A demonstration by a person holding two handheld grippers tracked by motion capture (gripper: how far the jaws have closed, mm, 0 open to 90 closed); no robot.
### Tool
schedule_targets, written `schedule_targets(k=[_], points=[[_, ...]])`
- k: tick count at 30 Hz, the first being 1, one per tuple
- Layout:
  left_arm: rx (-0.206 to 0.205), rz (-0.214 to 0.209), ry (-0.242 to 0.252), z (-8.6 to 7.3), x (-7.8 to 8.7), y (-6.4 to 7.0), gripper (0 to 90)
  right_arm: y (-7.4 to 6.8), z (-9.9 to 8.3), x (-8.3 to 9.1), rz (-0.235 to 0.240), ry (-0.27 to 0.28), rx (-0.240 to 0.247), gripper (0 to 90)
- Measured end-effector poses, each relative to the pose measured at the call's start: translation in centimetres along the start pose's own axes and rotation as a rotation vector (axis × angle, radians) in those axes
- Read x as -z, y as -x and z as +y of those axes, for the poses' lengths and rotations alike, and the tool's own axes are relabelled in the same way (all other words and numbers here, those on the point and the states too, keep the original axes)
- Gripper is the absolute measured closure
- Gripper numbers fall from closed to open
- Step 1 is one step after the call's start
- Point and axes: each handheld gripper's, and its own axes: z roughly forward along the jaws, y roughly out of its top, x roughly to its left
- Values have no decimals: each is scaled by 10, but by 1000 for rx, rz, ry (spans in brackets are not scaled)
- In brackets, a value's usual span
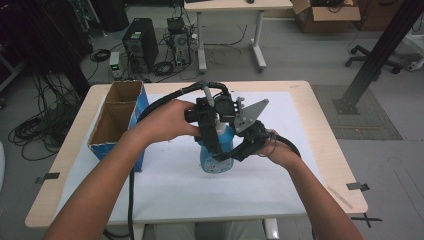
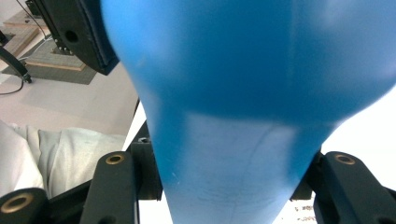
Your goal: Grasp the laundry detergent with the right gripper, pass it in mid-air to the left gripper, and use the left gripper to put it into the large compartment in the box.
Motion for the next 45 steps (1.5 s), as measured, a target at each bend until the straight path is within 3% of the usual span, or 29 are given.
schedule_targets(k=[26,40,42,44,45], points=[[-1,-11,-3,-1,-4,-2,367,1,-1,-2,3,-9,-3,447],[2,-13,-7,2,-5,-2,379,0,-3,-1,10,-14,-10,438],[11,-13,-1,2,-3,-4,379,0,-4,0,12,-5,-21,407],[25,-2,-1,1,-1,-5,380,-1,-4,2,6,6,-25,305],[32,6,-5,0,0,-6,379,-3,-6,6,-24,-7,-29,240]])
